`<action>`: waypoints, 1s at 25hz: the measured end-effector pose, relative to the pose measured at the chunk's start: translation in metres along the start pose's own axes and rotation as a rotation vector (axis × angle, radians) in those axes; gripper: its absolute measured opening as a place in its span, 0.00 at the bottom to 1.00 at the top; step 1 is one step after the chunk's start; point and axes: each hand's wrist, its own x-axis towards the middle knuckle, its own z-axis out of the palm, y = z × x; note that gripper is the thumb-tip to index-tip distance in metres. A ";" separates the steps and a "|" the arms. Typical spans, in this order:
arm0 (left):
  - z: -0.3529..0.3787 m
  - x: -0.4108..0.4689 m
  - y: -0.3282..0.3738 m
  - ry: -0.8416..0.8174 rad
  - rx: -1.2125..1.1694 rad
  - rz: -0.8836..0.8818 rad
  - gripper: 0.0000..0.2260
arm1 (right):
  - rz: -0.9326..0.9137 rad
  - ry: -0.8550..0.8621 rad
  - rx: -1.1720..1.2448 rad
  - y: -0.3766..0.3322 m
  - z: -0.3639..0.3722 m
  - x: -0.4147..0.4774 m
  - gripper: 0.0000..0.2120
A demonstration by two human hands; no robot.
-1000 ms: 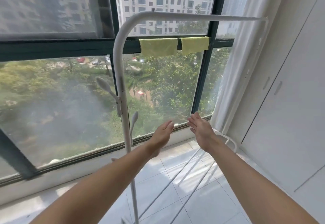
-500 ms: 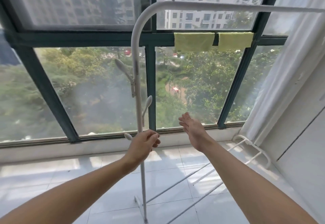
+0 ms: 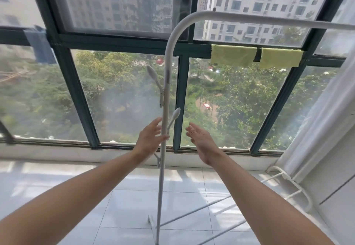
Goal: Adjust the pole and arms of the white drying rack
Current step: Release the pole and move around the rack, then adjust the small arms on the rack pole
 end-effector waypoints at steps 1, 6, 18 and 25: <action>0.001 0.001 0.001 0.002 -0.014 -0.003 0.24 | -0.013 -0.010 -0.004 -0.003 0.004 0.002 0.26; 0.007 0.005 0.000 0.029 -0.053 -0.037 0.23 | -0.053 -0.047 -0.021 -0.015 0.018 0.006 0.26; 0.017 0.021 -0.012 0.119 -0.013 0.039 0.21 | -0.055 -0.115 0.068 -0.034 0.034 0.014 0.14; 0.021 0.057 -0.016 0.171 0.042 0.037 0.14 | -0.041 -0.131 0.152 -0.050 0.026 0.038 0.20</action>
